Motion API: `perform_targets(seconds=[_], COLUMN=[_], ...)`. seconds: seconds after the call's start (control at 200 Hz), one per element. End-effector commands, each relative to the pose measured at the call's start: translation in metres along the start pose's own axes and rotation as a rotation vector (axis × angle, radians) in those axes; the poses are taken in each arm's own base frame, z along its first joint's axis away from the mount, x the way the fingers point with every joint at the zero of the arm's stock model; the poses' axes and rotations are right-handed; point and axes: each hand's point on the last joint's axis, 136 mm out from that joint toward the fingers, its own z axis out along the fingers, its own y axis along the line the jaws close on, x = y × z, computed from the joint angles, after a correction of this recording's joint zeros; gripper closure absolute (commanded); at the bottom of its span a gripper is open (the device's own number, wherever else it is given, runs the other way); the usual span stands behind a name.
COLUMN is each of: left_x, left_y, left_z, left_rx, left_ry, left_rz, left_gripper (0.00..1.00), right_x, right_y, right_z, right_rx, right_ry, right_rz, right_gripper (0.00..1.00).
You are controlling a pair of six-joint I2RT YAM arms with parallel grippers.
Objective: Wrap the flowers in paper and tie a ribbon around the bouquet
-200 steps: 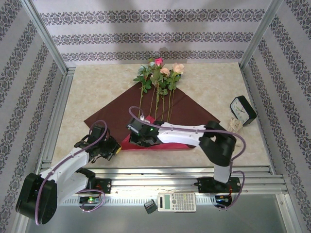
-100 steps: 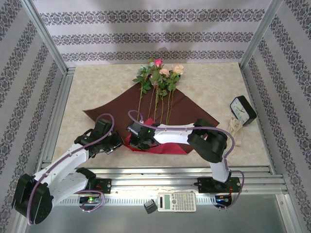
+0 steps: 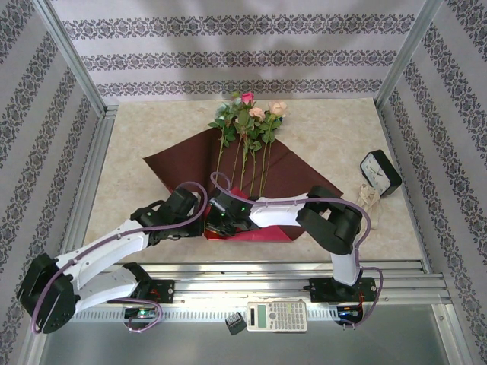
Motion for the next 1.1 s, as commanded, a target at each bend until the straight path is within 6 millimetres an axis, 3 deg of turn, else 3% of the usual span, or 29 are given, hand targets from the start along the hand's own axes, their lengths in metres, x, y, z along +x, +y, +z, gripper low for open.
perform_targets(seconds=[0.0, 0.085, 0.225, 0.425, 0.609, 0.714, 0.864, 1.094], left_x=[-0.007, -0.008, -0.011, -0.008, -0.003, -0.003, -0.004, 0.001], left_y=[-0.012, -0.013, -0.026, -0.043, -0.060, -0.072, -0.090, -0.091], left_z=[0.001, 0.004, 0.008, 0.016, 0.026, 0.034, 0.045, 0.060], left_rx=[0.009, -0.015, -0.015, -0.072, -0.088, -0.075, -0.044, -0.060], left_ry=[-0.017, -0.015, -0.012, 0.018, 0.031, 0.042, 0.044, 0.079], left_rz=[0.130, 0.155, 0.218, 0.381, 0.486, 0.520, 0.580, 0.622], left_gripper=[1.00, 1.00, 1.00, 1.00, 1.00, 1.00, 1.00, 1.00], right_x=[-0.002, -0.007, -0.018, -0.031, -0.036, -0.038, -0.041, -0.053], right_y=[-0.007, -0.002, -0.017, -0.066, -0.094, -0.095, -0.094, -0.092], right_z=[-0.017, -0.038, -0.065, -0.077, -0.065, -0.059, -0.066, -0.116], right_rx=[-0.006, -0.032, -0.042, -0.007, 0.002, -0.034, -0.057, -0.122], right_ry=[-0.029, -0.066, -0.119, -0.158, -0.147, -0.136, -0.147, -0.258], right_rz=[0.027, 0.037, 0.094, 0.192, 0.250, 0.268, 0.270, 0.294], right_gripper=[0.69, 0.62, 0.60, 0.84, 0.95, 0.97, 0.95, 0.82])
